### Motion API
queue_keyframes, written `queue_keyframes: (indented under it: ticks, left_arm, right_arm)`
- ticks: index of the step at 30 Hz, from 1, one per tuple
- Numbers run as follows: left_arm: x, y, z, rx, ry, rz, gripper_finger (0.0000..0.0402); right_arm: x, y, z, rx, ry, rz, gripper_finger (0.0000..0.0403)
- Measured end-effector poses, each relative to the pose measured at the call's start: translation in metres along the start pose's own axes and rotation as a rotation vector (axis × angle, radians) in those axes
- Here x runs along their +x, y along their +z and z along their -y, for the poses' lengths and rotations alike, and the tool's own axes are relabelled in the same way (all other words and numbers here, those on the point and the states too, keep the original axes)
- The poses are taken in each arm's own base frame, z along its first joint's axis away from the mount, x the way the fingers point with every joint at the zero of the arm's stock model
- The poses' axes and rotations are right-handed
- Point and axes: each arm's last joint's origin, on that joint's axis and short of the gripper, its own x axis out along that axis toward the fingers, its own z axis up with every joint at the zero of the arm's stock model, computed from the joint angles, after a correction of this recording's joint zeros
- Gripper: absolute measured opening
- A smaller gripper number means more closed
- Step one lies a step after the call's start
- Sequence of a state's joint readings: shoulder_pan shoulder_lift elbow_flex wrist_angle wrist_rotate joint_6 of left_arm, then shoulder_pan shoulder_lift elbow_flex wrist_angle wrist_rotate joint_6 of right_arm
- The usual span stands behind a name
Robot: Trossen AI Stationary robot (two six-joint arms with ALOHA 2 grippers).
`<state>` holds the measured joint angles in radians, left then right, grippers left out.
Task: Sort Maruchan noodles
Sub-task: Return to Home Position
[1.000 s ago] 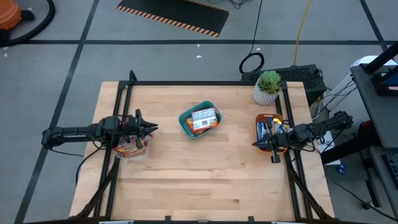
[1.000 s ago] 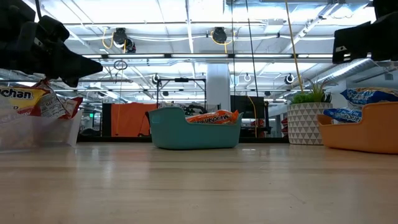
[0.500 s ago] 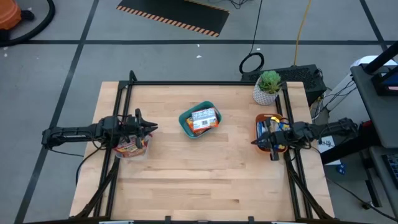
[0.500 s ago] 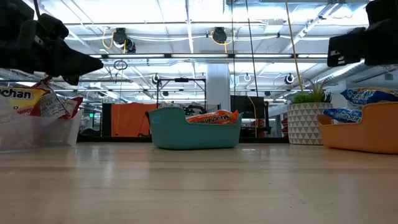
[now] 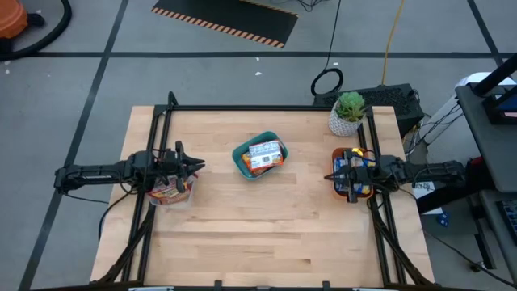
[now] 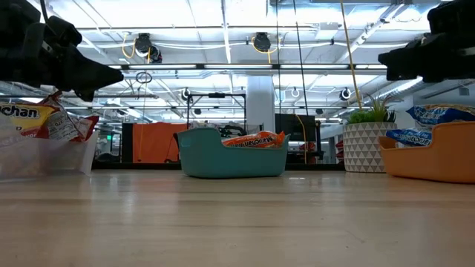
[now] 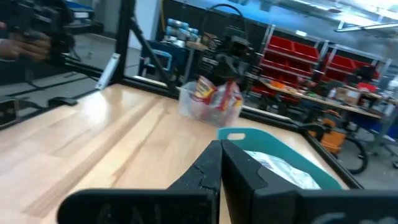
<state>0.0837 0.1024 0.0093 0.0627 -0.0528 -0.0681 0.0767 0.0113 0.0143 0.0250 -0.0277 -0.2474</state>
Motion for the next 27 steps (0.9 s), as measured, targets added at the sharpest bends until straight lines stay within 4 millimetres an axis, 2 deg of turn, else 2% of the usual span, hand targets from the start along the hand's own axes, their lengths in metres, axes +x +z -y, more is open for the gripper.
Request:
queue_keyframes:
  ticks: [27]
  left_arm:
    - [-0.0002,-0.0041,0.0006,-0.004,-0.024,-0.048,0.0065]
  right_arm:
    - [-0.0001,-0.0020,0.0047,0.108,-0.048,-0.018,0.0004]
